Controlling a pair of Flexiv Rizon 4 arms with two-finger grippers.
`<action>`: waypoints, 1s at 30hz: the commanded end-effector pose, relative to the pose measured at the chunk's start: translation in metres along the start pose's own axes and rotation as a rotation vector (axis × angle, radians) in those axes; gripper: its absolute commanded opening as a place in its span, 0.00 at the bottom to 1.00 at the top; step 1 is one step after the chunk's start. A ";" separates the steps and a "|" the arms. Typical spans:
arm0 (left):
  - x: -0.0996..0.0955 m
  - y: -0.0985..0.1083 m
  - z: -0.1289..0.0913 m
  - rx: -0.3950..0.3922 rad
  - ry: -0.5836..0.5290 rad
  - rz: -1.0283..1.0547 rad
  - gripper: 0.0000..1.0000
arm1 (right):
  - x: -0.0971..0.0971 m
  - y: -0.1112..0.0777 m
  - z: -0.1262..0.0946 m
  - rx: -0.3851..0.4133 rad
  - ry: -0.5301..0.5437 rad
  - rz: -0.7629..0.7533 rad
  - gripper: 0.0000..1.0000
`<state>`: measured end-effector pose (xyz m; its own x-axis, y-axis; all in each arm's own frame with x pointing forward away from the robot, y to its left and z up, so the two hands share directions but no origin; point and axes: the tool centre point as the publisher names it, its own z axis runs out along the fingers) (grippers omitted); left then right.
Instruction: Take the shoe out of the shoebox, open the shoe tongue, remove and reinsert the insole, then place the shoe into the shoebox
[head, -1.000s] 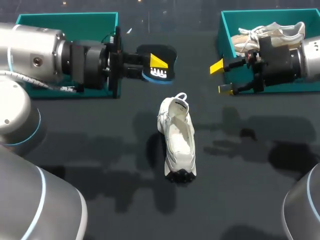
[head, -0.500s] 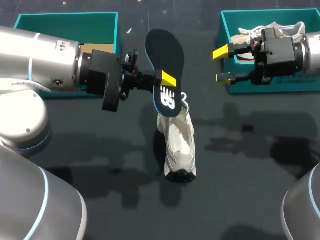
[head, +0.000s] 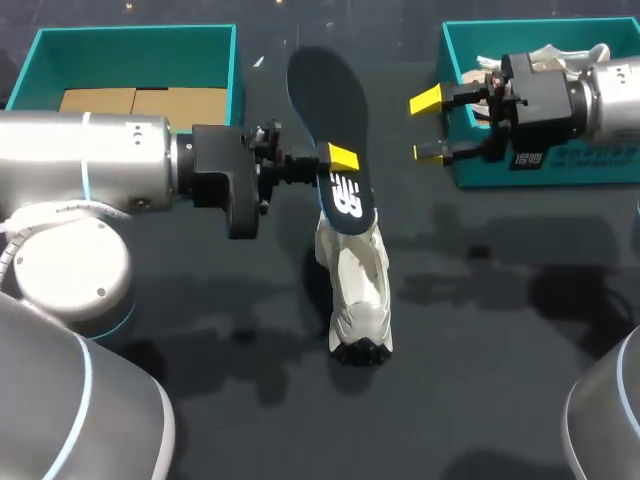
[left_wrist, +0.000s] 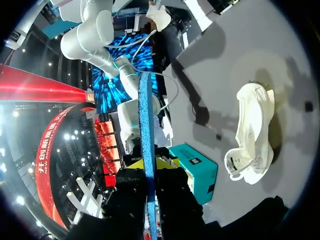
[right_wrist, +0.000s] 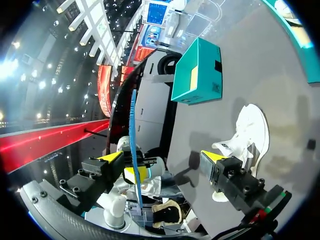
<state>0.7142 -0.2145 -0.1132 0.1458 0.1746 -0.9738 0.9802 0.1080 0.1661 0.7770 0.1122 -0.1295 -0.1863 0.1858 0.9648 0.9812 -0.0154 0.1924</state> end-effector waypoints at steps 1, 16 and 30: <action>0.008 -0.001 0.011 -0.015 -0.028 -0.020 0.00 | 0.003 -0.002 0.010 -0.011 0.002 -0.026 1.00; 0.026 0.012 0.025 0.002 -0.111 -0.143 0.00 | 0.001 0.000 0.044 0.039 0.082 -0.042 1.00; 0.031 0.018 0.031 0.027 -0.121 -0.144 0.00 | -0.002 -0.002 0.060 0.060 0.128 0.018 0.50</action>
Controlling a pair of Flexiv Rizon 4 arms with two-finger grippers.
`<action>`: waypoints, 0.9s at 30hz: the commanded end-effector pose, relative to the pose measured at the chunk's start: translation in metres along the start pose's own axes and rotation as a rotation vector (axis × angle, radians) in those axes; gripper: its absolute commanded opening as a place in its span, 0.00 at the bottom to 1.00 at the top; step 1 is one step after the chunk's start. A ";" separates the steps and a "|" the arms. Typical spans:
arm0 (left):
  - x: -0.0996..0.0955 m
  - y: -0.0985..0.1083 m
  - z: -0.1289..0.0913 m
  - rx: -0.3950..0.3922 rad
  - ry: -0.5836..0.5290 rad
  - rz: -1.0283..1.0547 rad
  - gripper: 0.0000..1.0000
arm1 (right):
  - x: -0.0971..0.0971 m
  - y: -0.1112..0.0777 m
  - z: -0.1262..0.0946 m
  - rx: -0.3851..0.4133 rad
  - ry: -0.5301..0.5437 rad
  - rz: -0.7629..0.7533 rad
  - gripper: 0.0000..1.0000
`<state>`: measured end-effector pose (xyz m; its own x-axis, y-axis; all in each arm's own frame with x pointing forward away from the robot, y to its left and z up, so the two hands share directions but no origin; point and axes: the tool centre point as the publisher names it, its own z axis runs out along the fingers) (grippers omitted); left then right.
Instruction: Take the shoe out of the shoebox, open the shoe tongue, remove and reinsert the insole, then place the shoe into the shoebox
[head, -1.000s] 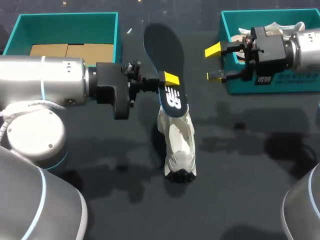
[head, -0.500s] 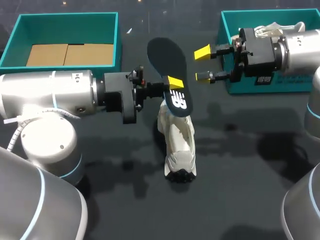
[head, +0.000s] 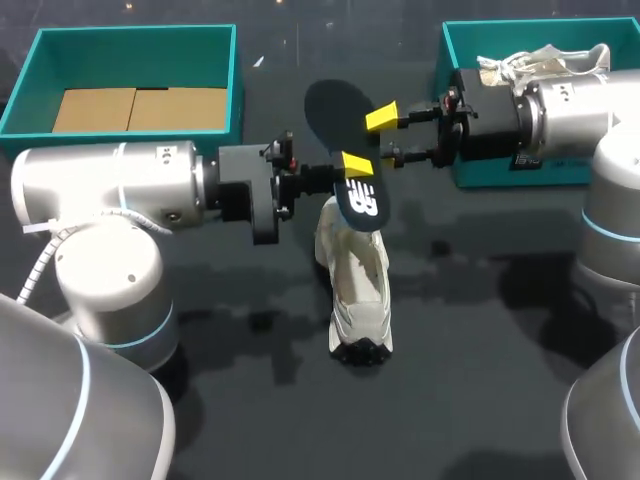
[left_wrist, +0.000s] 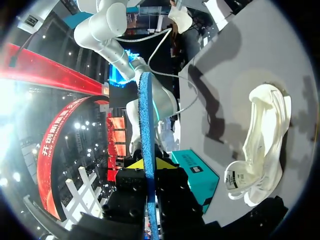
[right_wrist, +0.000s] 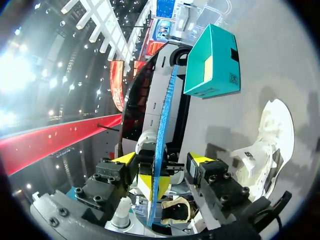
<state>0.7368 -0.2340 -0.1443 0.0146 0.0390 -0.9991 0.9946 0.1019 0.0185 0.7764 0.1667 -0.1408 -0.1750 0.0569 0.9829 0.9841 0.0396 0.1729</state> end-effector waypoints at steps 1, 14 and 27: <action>0.001 0.004 0.004 0.006 0.002 0.003 0.00 | -0.002 0.002 0.005 0.002 -0.002 0.010 0.49; 0.008 0.008 0.007 0.008 0.024 0.011 0.00 | -0.001 -0.002 0.011 0.021 -0.010 0.072 0.47; 0.009 0.008 0.011 0.005 0.025 0.011 0.00 | -0.004 -0.001 0.019 0.040 0.007 0.073 0.37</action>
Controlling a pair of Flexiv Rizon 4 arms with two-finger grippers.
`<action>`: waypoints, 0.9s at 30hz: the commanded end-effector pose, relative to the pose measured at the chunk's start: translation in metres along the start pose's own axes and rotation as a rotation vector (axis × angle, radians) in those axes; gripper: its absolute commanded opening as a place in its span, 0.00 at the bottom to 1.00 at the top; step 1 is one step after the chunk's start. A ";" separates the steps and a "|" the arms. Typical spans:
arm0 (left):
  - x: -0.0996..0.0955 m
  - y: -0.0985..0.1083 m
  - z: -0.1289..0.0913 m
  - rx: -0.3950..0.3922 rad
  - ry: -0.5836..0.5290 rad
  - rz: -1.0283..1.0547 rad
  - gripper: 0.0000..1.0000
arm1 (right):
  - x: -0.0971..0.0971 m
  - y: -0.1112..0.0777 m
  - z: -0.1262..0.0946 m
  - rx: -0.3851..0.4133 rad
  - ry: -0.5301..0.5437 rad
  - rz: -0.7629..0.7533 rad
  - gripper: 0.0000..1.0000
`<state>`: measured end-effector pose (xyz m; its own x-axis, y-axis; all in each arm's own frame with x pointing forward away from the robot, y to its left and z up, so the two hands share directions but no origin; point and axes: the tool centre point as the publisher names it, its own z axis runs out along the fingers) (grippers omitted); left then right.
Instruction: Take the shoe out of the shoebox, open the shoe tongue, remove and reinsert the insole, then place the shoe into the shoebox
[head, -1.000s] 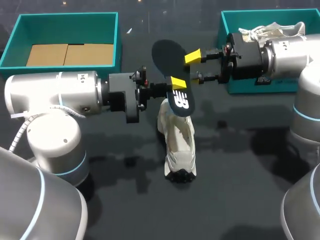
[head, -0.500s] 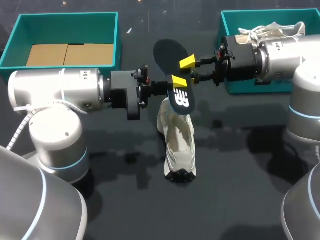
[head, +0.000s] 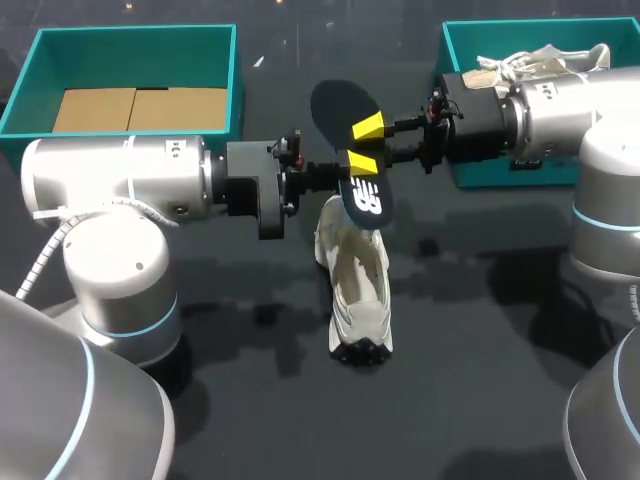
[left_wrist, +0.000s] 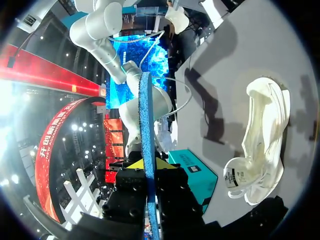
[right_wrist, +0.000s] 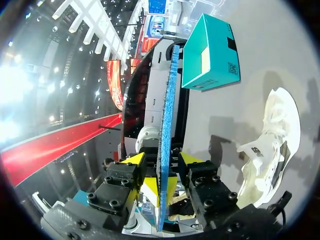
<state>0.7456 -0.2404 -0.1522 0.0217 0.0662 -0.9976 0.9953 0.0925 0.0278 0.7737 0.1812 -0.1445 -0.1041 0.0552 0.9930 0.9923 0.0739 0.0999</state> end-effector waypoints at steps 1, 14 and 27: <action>0.001 -0.001 0.004 -0.004 0.000 0.002 0.00 | -0.001 0.002 0.004 0.000 0.003 0.002 0.34; 0.000 -0.002 -0.001 -0.016 0.007 -0.003 0.95 | -0.003 -0.002 0.000 -0.002 0.009 -0.001 0.00; -0.022 0.014 -0.086 -0.032 0.138 -0.067 1.00 | -0.015 -0.006 -0.018 -0.043 -0.017 0.020 0.00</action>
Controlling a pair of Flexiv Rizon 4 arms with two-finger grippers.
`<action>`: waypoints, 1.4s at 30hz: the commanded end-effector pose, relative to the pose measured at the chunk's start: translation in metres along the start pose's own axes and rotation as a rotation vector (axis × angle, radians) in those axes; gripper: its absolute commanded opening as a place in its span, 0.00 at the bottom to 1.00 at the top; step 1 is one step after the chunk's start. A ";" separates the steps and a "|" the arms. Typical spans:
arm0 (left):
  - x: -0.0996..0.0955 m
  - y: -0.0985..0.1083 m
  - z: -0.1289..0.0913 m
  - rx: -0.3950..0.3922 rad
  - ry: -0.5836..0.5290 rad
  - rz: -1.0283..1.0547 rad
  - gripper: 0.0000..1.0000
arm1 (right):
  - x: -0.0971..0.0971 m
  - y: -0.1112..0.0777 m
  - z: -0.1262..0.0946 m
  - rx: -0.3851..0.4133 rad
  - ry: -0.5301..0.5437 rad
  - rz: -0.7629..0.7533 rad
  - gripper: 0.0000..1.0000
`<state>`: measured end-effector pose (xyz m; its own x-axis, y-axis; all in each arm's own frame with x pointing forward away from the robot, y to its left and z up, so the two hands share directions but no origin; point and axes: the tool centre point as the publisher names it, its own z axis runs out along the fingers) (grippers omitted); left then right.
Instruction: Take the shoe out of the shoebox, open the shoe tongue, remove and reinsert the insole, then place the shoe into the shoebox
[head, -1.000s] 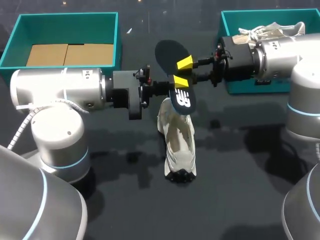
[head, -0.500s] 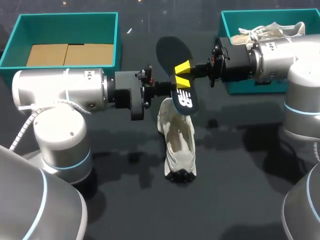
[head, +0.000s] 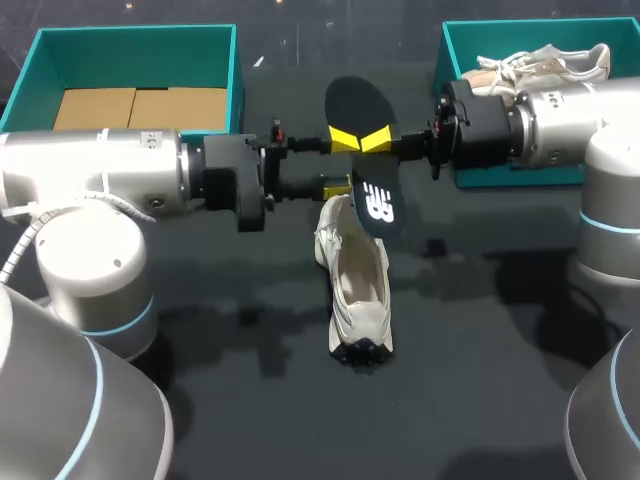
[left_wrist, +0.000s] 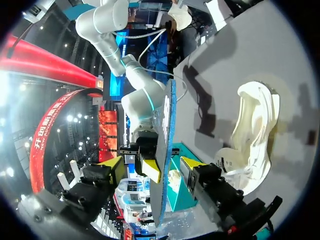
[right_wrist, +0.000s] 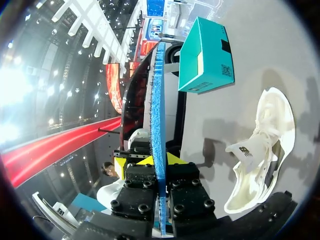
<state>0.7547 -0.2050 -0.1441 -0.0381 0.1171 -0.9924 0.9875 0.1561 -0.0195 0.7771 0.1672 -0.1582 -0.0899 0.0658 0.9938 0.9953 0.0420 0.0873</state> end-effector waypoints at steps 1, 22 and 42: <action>-0.016 0.006 -0.058 0.033 0.114 -0.005 1.00 | -0.002 -0.006 -0.006 -0.012 -0.007 0.006 0.00; -0.043 0.047 -0.065 0.109 0.342 0.081 1.00 | -0.008 -0.006 -0.006 -0.001 -0.003 0.010 0.00; -0.090 0.085 -0.042 0.279 1.007 0.067 1.00 | -0.008 -0.006 -0.006 -0.001 -0.003 0.010 0.00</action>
<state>0.8241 -0.1544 -0.0576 -0.0185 0.6557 -0.7548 0.9947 -0.0645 -0.0805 0.7725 0.1589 -0.1654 -0.0803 0.0668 0.9945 0.9961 0.0412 0.0776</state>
